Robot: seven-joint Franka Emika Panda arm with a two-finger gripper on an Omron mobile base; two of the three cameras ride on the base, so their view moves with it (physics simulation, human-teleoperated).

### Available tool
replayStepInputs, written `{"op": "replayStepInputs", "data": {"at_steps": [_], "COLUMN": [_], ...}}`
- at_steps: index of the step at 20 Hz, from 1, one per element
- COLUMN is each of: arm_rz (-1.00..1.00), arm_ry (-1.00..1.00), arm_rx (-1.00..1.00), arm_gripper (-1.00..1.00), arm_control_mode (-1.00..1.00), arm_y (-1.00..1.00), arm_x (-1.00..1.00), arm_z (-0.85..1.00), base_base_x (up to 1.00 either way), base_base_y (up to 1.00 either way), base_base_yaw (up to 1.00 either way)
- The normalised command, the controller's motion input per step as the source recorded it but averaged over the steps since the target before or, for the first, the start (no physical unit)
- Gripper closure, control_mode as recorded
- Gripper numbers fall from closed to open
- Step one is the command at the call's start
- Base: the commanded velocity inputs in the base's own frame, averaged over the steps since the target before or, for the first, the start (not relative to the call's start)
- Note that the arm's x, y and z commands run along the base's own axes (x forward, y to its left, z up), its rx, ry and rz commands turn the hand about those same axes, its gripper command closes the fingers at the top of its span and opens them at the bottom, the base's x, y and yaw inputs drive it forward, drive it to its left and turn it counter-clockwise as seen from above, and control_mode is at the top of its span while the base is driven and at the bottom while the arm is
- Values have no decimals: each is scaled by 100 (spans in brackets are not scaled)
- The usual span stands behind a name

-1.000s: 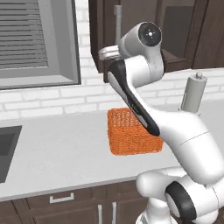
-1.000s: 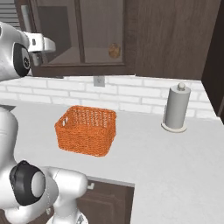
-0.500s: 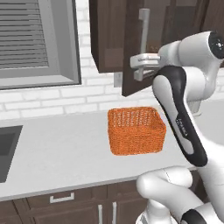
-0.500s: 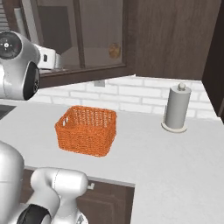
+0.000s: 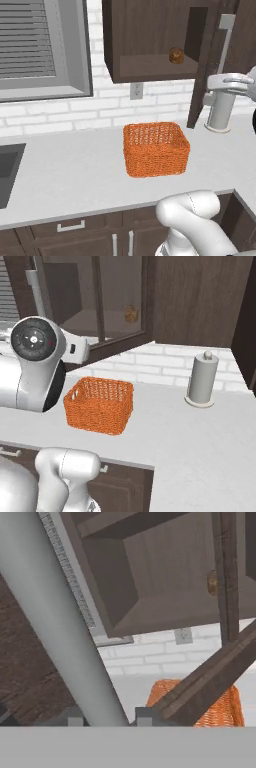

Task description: Open the cabinet, pick up the bread from the cabinet and place it in the basket. Then move the basket to the dining counter.

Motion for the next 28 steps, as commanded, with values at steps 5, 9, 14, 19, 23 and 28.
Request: {"op": "replayStepInputs", "data": {"at_steps": [5, 9, 14, 19, 23, 28], "arm_rz": [-2, -8, -18, -37, -22, -11], "arm_ry": [0, 0, 0, 0, 2, 38], "arm_rx": [0, -8, -8, -33, -67, -71], "arm_gripper": [100, -100, -100, -100, -100, -100], "arm_control_mode": [-100, -100, -100, -100, -100, -100], "arm_y": [-51, 0, 2, 53, 84, 99], "arm_x": [-89, -68, -93, -70, -16, 37], "arm_z": [3, 42, 49, 16, 0, 0], "base_base_x": [0, 0, 0, 0, 0, 0], "base_base_y": [0, 0, 0, 0, 0, 0], "base_base_yaw": [0, 0, 0, 0, 0, 0]}}
